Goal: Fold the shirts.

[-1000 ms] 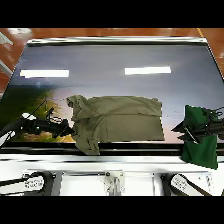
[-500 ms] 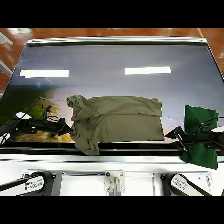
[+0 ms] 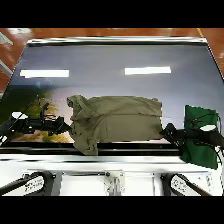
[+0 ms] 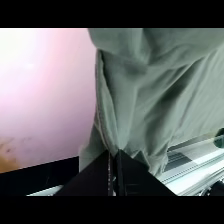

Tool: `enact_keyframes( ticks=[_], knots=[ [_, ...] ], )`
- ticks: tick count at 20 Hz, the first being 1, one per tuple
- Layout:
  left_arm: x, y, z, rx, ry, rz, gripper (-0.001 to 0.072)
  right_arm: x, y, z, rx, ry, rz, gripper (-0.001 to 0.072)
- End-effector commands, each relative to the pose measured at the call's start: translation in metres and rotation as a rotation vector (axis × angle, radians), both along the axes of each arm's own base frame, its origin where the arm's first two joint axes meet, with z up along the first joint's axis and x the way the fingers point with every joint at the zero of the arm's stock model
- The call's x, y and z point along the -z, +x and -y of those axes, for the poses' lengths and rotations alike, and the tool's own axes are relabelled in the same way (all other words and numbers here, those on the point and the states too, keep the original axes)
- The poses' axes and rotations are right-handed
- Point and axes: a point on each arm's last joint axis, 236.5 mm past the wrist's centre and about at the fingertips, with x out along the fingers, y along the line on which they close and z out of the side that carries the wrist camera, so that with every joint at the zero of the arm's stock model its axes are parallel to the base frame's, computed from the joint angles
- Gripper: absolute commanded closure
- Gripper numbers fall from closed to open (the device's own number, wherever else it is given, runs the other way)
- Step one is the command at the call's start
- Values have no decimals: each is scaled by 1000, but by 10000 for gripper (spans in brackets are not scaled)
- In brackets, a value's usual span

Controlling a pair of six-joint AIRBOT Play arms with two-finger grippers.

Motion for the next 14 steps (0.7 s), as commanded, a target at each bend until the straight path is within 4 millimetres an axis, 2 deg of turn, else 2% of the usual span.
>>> enact_keyframes(
  ticks=[1, 3, 5, 6, 8, 10, 11, 12, 13, 14],
  knots=[
    [-6, 1, 0, 3, 1, 18, 662, -1, 9, -19, -21, 2, 22, 642],
    [-16, 6, -1, 1, 11, 58, 663, -10, 9, -31, -63, 51, 43, 643],
    [-42, 19, -4, 2, 31, 152, 664, -38, 19, -43, -141, 101, 135, 644],
    [-63, 30, -6, 1, 46, 224, 664, -59, 29, -46, -170, 109, 203, 644],
    [-131, 61, -15, -21, 104, 450, 664, -124, 58, -46, -222, 75, 408, 644],
    [-240, 85, -27, -74, 181, 764, 664, -222, 89, -37, -247, -50, 687, 644],
    [-310, 88, -32, -119, 219, 949, 664, -284, 98, -31, -245, -144, 851, 644],
    [-385, 80, -37, -172, 255, 1142, 663, -347, 100, -26, -226, -240, 1013, 644],
    [-453, 63, -41, -226, 281, 1317, 663, -420, 96, -21, -179, -340, 1189, 644],
    [-521, 35, -43, -286, 300, 1494, 663, -485, 82, -19, -131, -416, 1343, 644]
  ],
)
